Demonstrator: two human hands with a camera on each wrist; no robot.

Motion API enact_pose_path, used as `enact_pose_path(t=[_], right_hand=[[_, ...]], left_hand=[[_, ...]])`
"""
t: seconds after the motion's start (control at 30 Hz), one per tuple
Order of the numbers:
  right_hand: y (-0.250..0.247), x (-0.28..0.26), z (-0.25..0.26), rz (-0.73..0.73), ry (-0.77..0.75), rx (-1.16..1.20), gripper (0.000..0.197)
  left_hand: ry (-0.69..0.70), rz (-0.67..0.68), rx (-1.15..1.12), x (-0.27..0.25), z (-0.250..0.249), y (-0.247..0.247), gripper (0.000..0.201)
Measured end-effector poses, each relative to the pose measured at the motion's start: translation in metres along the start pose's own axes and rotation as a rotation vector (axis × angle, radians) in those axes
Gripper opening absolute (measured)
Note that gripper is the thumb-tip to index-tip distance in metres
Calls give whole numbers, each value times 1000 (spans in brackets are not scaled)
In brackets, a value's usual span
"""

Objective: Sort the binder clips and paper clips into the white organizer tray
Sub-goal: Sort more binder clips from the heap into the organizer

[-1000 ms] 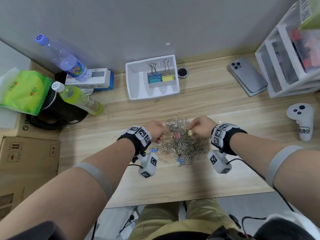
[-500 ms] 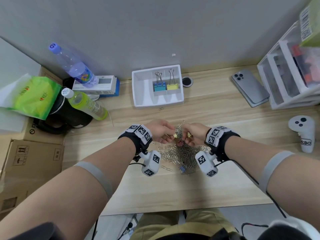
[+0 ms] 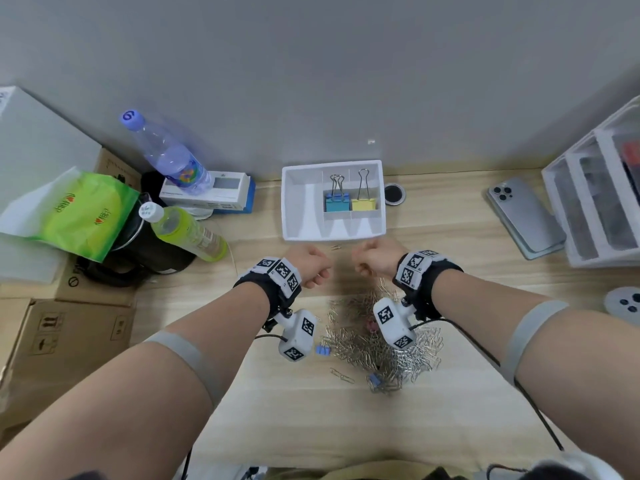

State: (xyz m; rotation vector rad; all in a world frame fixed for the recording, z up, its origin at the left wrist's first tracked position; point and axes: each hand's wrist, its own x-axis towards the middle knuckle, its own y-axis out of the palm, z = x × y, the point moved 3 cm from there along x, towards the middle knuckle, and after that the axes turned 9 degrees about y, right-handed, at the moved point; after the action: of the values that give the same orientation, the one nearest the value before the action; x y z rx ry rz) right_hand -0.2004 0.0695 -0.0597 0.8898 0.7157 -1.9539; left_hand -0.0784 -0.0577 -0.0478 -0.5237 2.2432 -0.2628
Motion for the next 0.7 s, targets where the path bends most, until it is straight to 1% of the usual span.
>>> enact_pose_path(t=[0.07,0.1,0.2,0.3,0.37,0.43,0.6,0.7], right_hand=[[-6,14,16,-152,-65,-62,17],[-6,20,25,-196,-97,-96,21],[0,36,49,-252,-202,-255,25],[8,47,59,-283,-233,-377,30],[15,51,61,-288,-237,-505,33],[20,53,60,-269,-243,-576,37],[31,54,52,-212,-280,-595,46],[28,42,51,-250,-355,-585,44]], left_hand=[[-32,-32,5,6,7,-9,14],[-43,-39,12,8,12,-13,15],[-68,-62,32,12,27,-26,12],[-89,-53,66,12,41,-32,5],[-112,-32,86,12,51,-34,8],[-134,-14,93,10,57,-35,9],[-155,14,114,1,64,-32,15],[-150,80,141,-7,65,-26,12]])
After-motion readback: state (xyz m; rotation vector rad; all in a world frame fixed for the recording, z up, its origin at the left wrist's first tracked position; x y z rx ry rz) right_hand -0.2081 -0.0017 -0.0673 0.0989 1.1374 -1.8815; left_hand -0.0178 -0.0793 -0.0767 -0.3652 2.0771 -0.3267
